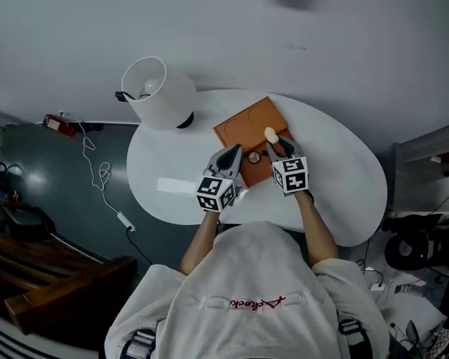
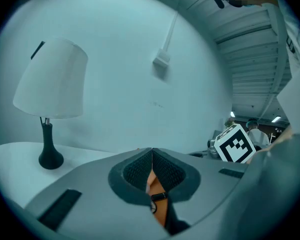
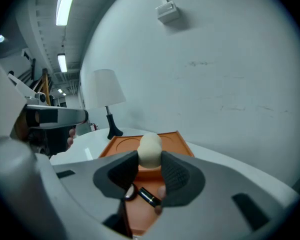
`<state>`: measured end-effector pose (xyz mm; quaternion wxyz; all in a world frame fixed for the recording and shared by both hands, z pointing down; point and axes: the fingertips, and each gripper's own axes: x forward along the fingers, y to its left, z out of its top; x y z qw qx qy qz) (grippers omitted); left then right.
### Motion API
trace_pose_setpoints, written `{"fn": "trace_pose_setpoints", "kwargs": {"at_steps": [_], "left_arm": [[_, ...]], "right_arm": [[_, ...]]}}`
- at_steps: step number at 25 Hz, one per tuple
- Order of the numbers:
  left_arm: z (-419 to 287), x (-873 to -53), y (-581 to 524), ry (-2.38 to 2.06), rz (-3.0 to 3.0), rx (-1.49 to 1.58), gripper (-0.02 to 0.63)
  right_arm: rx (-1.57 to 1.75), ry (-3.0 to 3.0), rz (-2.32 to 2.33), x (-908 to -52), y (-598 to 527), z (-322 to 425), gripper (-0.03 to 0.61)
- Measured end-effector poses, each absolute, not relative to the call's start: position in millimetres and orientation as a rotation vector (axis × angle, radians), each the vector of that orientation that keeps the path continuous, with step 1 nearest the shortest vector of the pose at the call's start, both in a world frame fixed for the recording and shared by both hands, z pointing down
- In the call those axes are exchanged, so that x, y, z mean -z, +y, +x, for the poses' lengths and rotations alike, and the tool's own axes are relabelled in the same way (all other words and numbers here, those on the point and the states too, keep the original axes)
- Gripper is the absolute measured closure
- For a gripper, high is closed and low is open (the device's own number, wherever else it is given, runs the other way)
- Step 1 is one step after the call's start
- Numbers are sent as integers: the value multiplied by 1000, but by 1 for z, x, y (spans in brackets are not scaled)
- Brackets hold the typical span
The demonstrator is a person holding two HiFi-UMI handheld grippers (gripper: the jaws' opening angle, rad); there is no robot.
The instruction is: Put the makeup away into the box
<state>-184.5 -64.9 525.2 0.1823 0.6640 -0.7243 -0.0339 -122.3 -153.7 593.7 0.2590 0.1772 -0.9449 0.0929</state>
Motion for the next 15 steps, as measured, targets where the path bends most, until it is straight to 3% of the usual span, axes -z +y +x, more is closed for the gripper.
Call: {"fn": "trace_pose_setpoints", "kwargs": {"at_steps": [8,15], "left_arm": [[-194,-537,-59,-2042,1842,110,603],[-185,-545,-66,-1996,1856,114,603]], "right_arm": [[-195,-2544,323,-609,-131,-133,426],[300,-2381,84,-630,-108,-118,425]]}}
